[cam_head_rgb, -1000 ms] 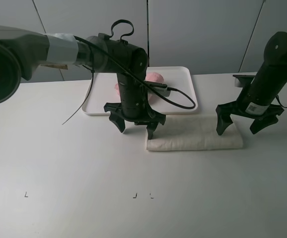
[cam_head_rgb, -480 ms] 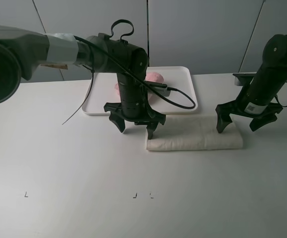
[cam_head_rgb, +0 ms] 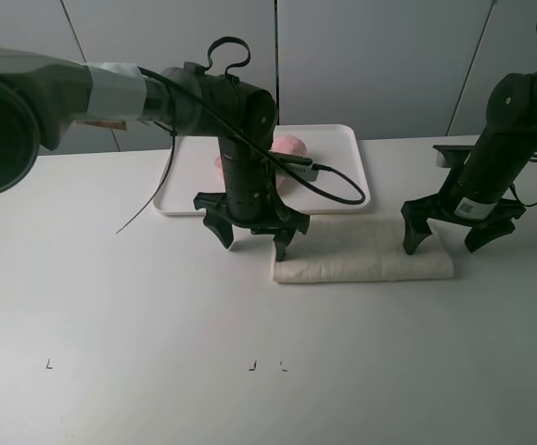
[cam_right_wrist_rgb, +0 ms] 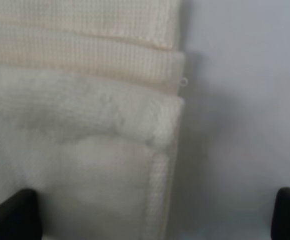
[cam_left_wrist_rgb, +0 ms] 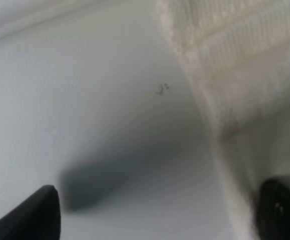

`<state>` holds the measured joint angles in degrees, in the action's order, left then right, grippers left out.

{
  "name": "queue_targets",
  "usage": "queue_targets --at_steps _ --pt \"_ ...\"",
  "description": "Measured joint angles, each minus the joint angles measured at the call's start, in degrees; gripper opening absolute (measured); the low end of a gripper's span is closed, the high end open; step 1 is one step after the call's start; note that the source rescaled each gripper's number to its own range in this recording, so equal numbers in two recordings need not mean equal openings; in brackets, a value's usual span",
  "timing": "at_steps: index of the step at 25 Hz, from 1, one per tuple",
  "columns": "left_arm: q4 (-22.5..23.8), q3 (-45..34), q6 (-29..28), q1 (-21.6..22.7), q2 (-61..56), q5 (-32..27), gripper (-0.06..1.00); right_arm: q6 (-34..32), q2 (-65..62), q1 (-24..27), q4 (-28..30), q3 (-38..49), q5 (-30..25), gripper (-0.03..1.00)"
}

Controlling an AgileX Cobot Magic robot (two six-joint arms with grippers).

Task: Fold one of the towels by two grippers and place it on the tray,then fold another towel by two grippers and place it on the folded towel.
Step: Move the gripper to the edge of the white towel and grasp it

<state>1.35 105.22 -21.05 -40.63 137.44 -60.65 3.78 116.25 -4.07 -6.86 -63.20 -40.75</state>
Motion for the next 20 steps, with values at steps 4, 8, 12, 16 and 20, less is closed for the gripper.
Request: queue_targets --at_steps 4,8,12,16,20 --pt "0.0 0.0 0.0 0.0 0.0 -0.11 1.0 0.24 0.33 0.0 -0.24 0.0 -0.1 0.85" --pt "0.0 0.0 0.11 0.0 0.0 -0.11 1.0 1.25 0.47 0.0 -1.88 0.0 -0.1 0.47" --pt "0.0 0.0 0.11 0.0 0.0 -0.11 1.0 2.26 0.56 0.0 -3.43 0.0 -0.34 0.23" --pt "0.0 0.0 0.18 0.0 0.0 -0.11 1.0 4.09 0.6 0.0 -5.44 0.0 -0.58 0.15" --pt "0.0 0.0 0.23 0.0 0.0 -0.33 1.0 7.73 0.6 0.0 -8.81 0.0 -1.18 0.02"
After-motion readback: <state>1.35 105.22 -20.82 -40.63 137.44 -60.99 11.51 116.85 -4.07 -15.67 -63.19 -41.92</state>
